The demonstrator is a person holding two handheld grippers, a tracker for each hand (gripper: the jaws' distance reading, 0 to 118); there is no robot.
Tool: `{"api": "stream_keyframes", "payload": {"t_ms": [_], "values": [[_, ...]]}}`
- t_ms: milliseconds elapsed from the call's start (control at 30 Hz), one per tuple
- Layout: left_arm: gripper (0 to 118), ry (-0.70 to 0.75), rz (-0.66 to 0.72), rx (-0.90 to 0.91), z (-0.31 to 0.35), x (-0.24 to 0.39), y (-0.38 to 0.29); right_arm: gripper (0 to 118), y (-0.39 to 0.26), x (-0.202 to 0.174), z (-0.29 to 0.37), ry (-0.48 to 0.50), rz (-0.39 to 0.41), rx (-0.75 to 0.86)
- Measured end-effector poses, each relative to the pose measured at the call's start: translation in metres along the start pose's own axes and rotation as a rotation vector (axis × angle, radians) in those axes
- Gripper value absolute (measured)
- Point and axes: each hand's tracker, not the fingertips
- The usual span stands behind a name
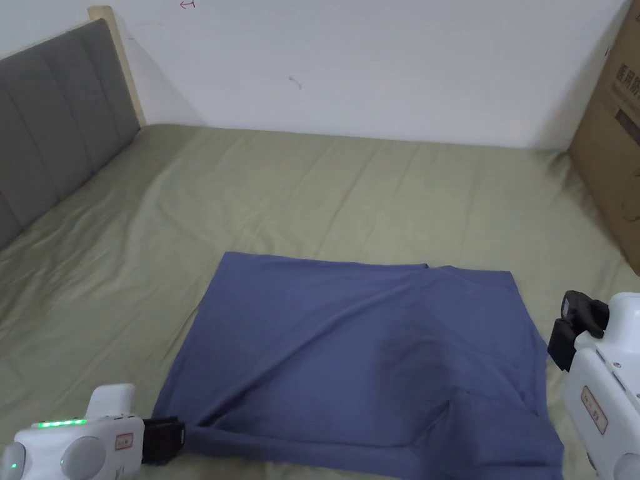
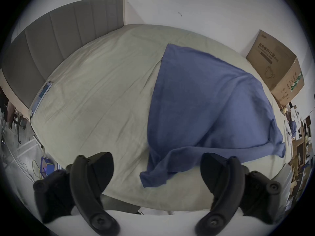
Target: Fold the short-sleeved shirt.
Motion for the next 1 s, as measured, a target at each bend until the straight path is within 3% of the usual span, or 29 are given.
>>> {"api": "stream_keyframes", "payload": {"t_ms": [67,167,233,267,367,400,600,667,733,767,867,967,1000], "values": [[78,0.020,-0.022,0.002,-0.007,0.001,-0.005,0,-0.004,0.003,0.000,-0.008,-0.001,-0.018],[8,-0.062,-0.034,-0.041,-0.017,0.002,-0.007,0,-0.013,0.010,0.001,-0.020,-0.006,-0.050],[5,-0.058,-0.024,-0.016,-0.014,0.004,-0.010,1,-0.023,0.015,0.002,-0.042,0.001,-0.081],[5,-0.053,-0.027,-0.004,-0.010,0.006,-0.009,11,-0.031,0.019,0.002,-0.061,0.008,-0.110],[5,-0.049,-0.040,0.041,0.001,0.009,-0.007,88,-0.065,0.033,-0.005,-0.067,0.003,-0.269],[5,-0.041,-0.044,0.063,0.005,0.009,-0.004,105,-0.081,0.038,-0.010,-0.067,-0.011,-0.353],[5,-0.059,-0.035,0.106,0.023,0.009,0.007,104,-0.169,0.051,-0.032,-0.111,-0.023,-0.643],[5,-0.058,-0.038,0.116,0.025,0.011,0.008,103,-0.183,0.052,-0.036,-0.087,-0.073,-0.689],[5,-0.057,-0.042,0.117,0.028,0.014,0.010,100,-0.190,0.051,-0.040,-0.084,-0.074,-0.697],[5,-0.058,-0.042,0.118,0.028,0.014,0.010,93,-0.193,0.049,-0.042,-0.081,-0.070,-0.702],[5,-0.060,-0.038,0.119,0.026,0.013,0.011,47,-0.198,0.045,-0.048,-0.021,-0.070,-0.736],[5,-0.057,-0.033,0.118,0.027,0.014,0.011,14,-0.198,0.041,-0.045,-0.010,-0.086,-0.733],[5,-0.057,-0.030,0.121,0.027,0.012,0.012,8,-0.194,0.040,-0.042,-0.017,-0.086,-0.705]]}}
